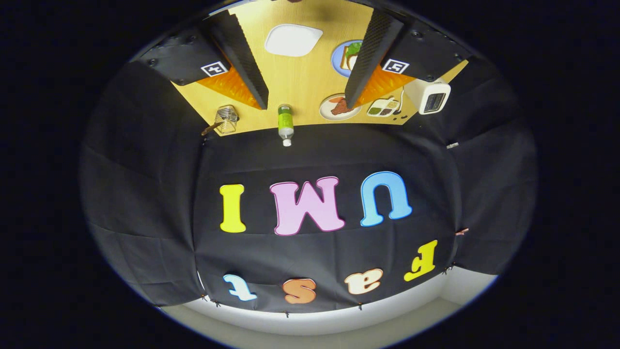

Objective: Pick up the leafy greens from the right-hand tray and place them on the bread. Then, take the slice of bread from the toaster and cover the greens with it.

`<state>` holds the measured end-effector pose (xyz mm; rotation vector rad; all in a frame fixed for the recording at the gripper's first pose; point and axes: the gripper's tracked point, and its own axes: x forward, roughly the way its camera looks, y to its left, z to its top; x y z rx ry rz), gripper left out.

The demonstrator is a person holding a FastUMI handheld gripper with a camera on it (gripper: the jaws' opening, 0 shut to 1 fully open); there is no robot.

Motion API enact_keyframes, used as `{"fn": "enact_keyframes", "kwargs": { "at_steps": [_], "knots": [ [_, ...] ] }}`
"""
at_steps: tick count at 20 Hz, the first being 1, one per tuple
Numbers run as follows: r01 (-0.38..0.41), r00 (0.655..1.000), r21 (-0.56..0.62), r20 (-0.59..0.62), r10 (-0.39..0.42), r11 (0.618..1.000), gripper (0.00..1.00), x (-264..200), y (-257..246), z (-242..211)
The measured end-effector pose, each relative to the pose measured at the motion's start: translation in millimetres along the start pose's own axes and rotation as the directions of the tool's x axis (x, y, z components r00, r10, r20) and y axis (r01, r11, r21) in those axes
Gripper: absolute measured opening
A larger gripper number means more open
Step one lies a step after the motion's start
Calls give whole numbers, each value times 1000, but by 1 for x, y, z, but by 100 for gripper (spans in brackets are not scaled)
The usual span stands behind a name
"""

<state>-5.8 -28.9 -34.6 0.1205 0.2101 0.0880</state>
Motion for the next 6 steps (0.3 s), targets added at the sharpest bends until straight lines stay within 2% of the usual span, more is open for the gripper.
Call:
{"fn": "enact_keyframes", "kwargs": {
  "at_steps": [6],
  "knots": [
    [64, 997, -26, 33, -63, 998, 99, 3, -14, 14]
  ]
}}
